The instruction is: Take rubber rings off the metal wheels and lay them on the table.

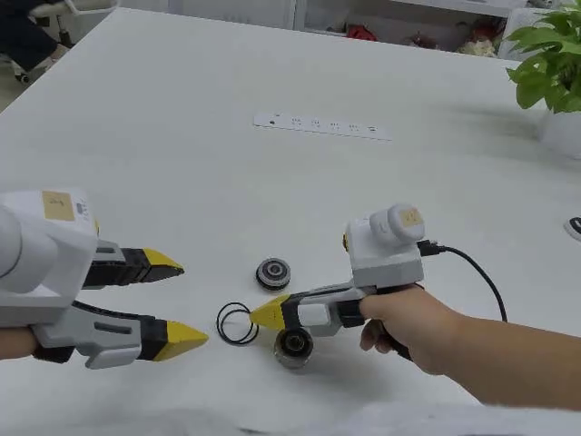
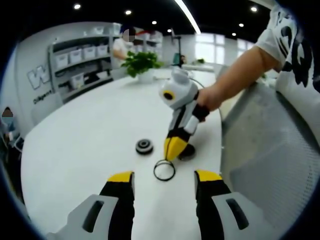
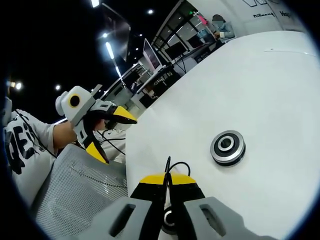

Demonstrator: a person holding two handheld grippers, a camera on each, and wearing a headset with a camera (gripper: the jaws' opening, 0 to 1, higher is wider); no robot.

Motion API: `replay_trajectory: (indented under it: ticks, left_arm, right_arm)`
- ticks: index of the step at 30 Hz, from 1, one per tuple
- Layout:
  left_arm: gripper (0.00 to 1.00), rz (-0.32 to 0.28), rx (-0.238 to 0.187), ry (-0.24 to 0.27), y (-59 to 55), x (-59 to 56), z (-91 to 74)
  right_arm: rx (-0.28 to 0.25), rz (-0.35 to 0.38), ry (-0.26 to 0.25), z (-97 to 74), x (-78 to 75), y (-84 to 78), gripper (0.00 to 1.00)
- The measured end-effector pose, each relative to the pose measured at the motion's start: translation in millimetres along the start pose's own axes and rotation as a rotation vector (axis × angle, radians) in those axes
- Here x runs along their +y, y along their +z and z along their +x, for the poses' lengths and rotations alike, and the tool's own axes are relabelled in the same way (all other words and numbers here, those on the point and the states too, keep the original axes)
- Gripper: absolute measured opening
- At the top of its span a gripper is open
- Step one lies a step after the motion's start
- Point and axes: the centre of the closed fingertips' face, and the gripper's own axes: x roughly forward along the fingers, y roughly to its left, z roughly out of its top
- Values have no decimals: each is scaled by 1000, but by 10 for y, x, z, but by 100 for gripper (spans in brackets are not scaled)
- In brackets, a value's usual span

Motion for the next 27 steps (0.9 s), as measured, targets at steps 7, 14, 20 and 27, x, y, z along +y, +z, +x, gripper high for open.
replay_trajectory:
  ticks: [7,14,20,27]
  left_arm:
    - [49,-1,2,-2,-6,-7,3]
    - [49,-11,9,0,-45,-12,-7]
    - [49,-14,9,0,-46,-12,-5]
    - [48,-15,11,-3,-48,-15,5]
  right_arm:
    - [4,1,-26,-4,-51,-19,0]
    - [13,2,-46,-5,-89,-37,0]
    - [19,-3,-67,-11,-132,-45,0]
    - [21,-8,-76,-16,-151,-49,0]
